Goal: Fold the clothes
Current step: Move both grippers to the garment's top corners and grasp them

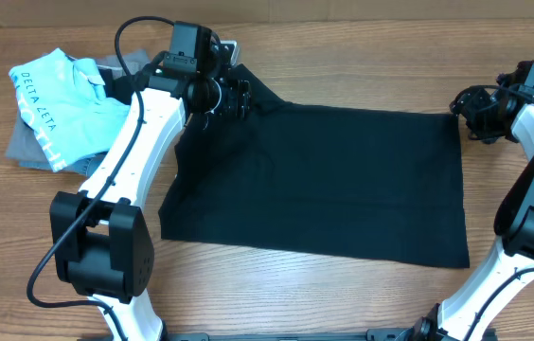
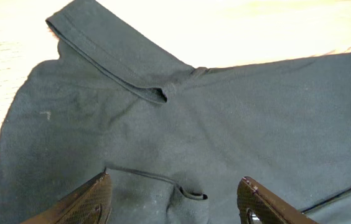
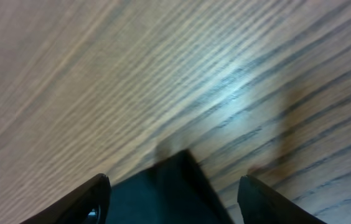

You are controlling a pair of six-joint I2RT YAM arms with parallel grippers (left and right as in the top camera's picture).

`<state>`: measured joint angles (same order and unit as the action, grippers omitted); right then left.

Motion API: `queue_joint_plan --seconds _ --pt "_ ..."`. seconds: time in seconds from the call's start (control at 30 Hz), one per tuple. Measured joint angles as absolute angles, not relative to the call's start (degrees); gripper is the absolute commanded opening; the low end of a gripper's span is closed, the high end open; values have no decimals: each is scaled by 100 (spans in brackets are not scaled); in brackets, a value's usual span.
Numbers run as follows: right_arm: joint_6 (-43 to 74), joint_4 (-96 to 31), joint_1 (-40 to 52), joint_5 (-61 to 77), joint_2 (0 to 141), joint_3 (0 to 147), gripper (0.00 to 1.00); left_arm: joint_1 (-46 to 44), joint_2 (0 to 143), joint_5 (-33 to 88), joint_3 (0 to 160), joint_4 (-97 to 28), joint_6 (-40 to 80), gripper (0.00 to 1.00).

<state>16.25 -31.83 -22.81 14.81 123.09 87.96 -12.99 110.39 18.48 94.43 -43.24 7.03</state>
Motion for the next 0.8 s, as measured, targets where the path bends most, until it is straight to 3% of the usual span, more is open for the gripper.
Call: queue_joint_plan --seconds 0.17,0.33,0.5,0.8 --pt "1549 -3229 -2228 1302 12464 8799 55 -1299 11039 1848 9443 -4331 703 68" --pt "1472 -3336 -2137 1216 12512 8853 23 -1299 11039 1848 9443 -4333 701 68" --pt "1389 -3439 -2128 1177 12538 8853 4 -1299 11039 1848 9443 -4335 687 68" --pt "1365 -3516 -2128 1179 12543 8855 4 -1299 11039 1848 9443 -4414 672 68"
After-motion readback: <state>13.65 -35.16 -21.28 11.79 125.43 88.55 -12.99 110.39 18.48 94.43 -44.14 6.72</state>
